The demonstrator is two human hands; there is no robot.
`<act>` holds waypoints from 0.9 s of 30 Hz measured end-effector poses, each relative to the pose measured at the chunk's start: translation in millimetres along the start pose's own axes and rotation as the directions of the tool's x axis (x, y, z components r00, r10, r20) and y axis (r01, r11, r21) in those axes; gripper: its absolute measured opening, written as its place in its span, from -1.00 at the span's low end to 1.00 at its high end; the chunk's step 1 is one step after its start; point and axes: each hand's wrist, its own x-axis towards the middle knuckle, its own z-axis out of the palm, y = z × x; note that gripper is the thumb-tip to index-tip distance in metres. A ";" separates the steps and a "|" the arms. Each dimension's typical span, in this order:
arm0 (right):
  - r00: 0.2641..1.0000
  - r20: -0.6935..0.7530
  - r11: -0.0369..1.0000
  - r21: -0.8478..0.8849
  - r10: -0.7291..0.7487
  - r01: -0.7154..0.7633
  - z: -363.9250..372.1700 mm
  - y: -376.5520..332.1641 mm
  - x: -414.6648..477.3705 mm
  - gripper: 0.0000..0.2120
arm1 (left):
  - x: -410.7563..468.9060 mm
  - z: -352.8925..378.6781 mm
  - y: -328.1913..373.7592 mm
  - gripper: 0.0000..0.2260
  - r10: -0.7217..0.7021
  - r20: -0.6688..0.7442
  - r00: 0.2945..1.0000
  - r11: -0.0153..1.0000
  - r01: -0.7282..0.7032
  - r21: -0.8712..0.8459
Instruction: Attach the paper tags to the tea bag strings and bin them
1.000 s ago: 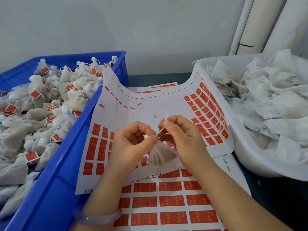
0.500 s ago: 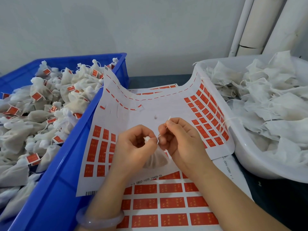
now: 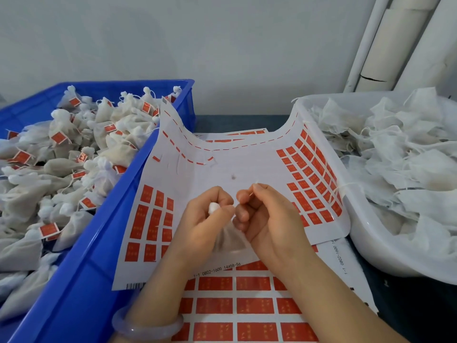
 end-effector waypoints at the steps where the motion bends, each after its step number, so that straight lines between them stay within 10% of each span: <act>1: 1.000 -0.014 1.000 0.011 0.019 -0.019 0.9 0.7 0.2 -0.62 | -0.2 0.8 0.2 -0.89 0.000 0.016 1.000 1.000 0.001 -0.018; 27: 0.990 0.126 0.996 0.051 0.062 -0.069 -2.9 -0.5 -3.5 -0.78 | 3.0 3.2 -3.3 -0.80 -0.140 0.173 0.975 0.900 0.198 -0.389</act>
